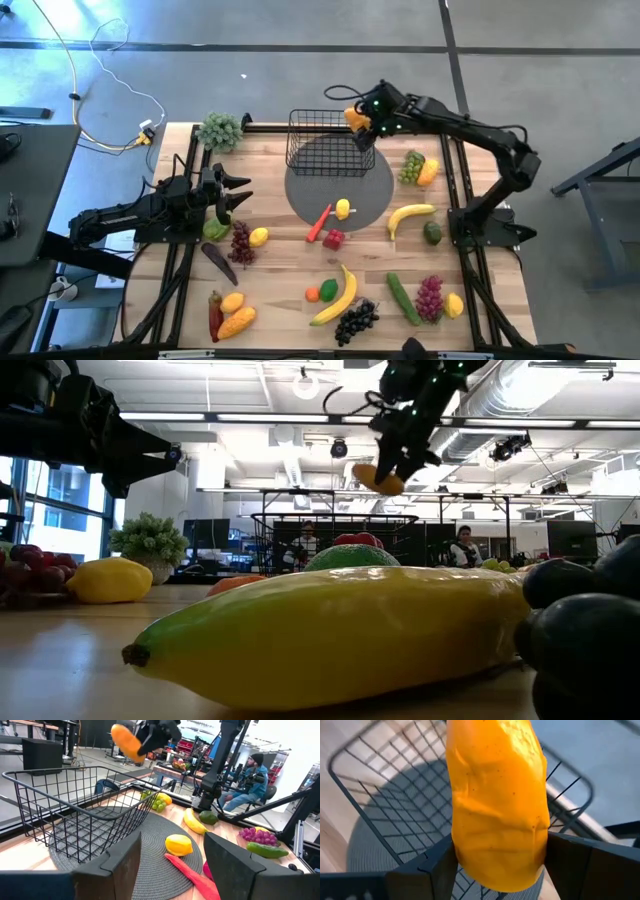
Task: Build produce basket
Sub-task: Put the mango into the wire basket, then put the yellow lemon into the wire basket
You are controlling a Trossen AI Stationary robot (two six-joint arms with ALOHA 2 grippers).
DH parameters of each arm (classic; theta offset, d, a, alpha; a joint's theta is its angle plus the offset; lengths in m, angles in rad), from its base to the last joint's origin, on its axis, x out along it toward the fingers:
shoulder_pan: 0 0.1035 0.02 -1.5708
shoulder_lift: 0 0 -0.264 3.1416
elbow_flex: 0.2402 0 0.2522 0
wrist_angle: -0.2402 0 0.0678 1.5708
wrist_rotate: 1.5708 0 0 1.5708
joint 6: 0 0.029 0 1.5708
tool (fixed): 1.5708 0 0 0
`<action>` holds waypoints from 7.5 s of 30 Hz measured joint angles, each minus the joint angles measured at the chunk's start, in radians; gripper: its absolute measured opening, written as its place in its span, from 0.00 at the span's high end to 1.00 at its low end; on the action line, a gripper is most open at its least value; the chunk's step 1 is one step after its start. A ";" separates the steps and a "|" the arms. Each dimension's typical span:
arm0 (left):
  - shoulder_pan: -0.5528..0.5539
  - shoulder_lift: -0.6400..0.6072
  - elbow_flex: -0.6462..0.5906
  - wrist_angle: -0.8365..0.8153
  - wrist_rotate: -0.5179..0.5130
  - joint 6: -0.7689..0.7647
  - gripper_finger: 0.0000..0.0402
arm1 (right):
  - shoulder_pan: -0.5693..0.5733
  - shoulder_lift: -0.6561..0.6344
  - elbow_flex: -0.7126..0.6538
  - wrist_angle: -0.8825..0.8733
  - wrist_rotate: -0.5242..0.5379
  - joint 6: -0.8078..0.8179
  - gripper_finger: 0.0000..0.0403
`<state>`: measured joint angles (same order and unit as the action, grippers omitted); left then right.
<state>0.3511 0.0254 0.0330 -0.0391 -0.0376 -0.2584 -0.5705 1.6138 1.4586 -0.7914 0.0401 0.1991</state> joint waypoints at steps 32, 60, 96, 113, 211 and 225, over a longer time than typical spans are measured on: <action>0.000 0.000 0.000 0.000 0.000 0.000 0.49 | 0.067 0.227 -0.001 0.004 -0.026 0.116 0.43; 0.000 0.000 0.000 0.007 0.000 -0.289 0.49 | 0.058 0.227 -0.001 -0.057 -0.048 0.236 0.43; 0.000 0.000 0.139 0.023 0.000 -0.273 0.49 | 0.100 0.113 -0.001 -0.059 -0.069 0.427 0.26; 0.000 0.246 0.535 -0.453 0.215 -0.262 0.49 | 0.206 0.039 0.000 -0.049 0.010 0.525 0.26; -0.294 1.152 0.784 -0.781 0.046 -0.588 0.28 | 0.215 -0.032 -0.001 -0.149 0.011 0.256 0.26; -0.357 1.350 0.784 -0.773 0.048 -0.682 0.28 | 0.215 -0.032 -0.001 -0.156 0.012 0.245 0.26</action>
<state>-0.0063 1.3754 0.8173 -0.8117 0.0108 -0.9403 -0.3553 1.5818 1.4578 -0.9479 0.0517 0.4438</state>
